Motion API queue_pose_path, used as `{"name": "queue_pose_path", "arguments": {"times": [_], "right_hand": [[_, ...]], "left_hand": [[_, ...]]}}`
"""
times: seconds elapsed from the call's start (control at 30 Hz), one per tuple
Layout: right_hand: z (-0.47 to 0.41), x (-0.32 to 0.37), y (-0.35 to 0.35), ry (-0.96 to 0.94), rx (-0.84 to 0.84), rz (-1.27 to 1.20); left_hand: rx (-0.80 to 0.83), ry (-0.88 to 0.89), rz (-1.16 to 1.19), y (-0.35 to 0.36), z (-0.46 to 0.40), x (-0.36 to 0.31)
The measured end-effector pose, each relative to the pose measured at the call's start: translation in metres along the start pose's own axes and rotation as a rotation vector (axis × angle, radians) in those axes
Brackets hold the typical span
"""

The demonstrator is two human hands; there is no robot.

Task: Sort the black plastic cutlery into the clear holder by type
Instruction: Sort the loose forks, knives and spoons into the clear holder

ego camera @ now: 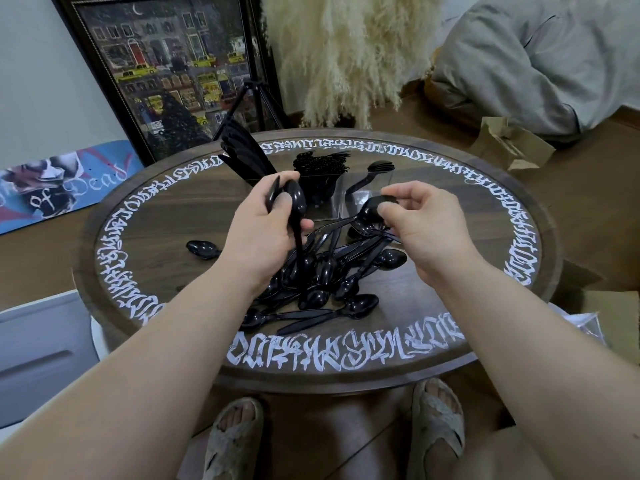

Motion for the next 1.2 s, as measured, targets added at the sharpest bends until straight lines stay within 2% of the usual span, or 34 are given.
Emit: {"name": "queue_pose_path", "arguments": {"times": [0.13,0.3,0.43,0.67,0.8,1.03,1.2], "right_hand": [[0.001,0.002,0.006,-0.018,0.021,-0.013],[0.001,0.005,0.011,-0.061,0.013,0.016],[0.003,0.005,0.021,-0.03,0.111,0.036],[0.006,0.006,0.027,-0.009,0.189,-0.018],[0.005,0.005,0.029,-0.049,0.2,0.032],[0.005,0.004,0.03,0.029,0.17,-0.042],[0.006,0.005,0.028,0.103,0.241,-0.219]], "left_hand": [[0.033,0.07,-0.236,0.002,0.0,0.001],[0.226,0.206,-0.598,0.01,0.005,0.0],[0.287,0.266,-0.616,0.018,0.009,0.001],[0.268,0.323,-0.619,0.018,0.007,0.003],[0.285,0.364,-0.651,0.022,0.008,0.005],[0.245,0.463,-0.733,0.023,0.006,0.002],[0.293,0.277,-0.747,0.016,0.006,0.012]]}}
Point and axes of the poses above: each hand's wrist, its own z-axis away from the middle knuckle, its own y-axis out of the palm, x = y × z, the point moved 4 cm from there along -z, towards the middle knuckle, and after that the axes turned 6 degrees about y, right-handed, at the moved point
